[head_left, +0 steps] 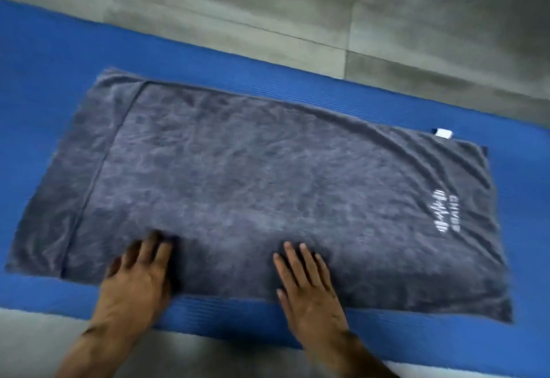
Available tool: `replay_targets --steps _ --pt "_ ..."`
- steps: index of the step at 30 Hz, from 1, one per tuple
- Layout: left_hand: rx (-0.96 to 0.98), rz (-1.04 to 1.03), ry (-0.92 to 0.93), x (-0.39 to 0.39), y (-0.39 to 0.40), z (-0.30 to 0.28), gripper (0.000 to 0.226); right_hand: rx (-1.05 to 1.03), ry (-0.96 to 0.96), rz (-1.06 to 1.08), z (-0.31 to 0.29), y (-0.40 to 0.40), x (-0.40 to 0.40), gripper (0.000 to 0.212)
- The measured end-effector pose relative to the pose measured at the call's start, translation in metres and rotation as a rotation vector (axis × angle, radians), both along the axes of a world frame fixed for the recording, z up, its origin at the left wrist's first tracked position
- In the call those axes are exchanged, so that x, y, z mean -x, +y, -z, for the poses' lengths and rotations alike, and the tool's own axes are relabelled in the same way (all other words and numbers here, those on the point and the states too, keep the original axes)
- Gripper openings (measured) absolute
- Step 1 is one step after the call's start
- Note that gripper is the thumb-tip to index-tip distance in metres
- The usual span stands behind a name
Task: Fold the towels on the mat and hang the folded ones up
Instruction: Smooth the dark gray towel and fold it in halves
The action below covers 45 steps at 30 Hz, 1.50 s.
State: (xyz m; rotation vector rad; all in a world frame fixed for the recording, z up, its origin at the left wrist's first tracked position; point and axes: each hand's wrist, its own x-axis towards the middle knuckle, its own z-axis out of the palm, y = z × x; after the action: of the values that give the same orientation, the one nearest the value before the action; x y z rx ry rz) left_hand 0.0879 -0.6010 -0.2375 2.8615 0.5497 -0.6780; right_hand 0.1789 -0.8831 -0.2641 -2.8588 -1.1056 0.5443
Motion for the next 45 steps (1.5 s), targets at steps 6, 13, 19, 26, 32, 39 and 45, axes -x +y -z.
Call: replay_targets --steps 6,13,19,26,32,39,45 --pt "0.084 0.297 -0.214 -0.061 -0.094 -0.002 0.058 -0.182 -0.017 0.112 -0.011 -0.080 -0.010 0.049" --pt "0.161 0.600 -0.166 -0.082 -0.159 0.000 0.051 -0.002 -0.049 0.559 -0.016 -0.214 -0.013 0.051" --pt "0.202 0.632 -0.112 -0.106 -0.215 0.015 0.072 0.000 -0.114 0.671 -0.020 -0.254 -0.026 0.058" --pt "0.362 0.563 -0.129 -0.130 -0.237 0.005 0.039 0.165 -0.213 0.758 -0.027 -0.276 -0.061 0.051" --pt "0.254 0.627 -0.042 -0.126 -0.244 0.019 0.088 -0.140 -0.078 0.615 -0.019 -0.196 -0.197 0.058" --pt "0.316 0.872 -0.147 -0.096 -0.263 0.027 0.064 0.119 0.048 0.696 0.016 -0.231 -0.360 0.062" --pt "0.321 0.780 -0.056 -0.099 -0.266 0.024 0.090 -0.080 -0.090 0.812 -0.017 -0.226 -0.294 0.059"
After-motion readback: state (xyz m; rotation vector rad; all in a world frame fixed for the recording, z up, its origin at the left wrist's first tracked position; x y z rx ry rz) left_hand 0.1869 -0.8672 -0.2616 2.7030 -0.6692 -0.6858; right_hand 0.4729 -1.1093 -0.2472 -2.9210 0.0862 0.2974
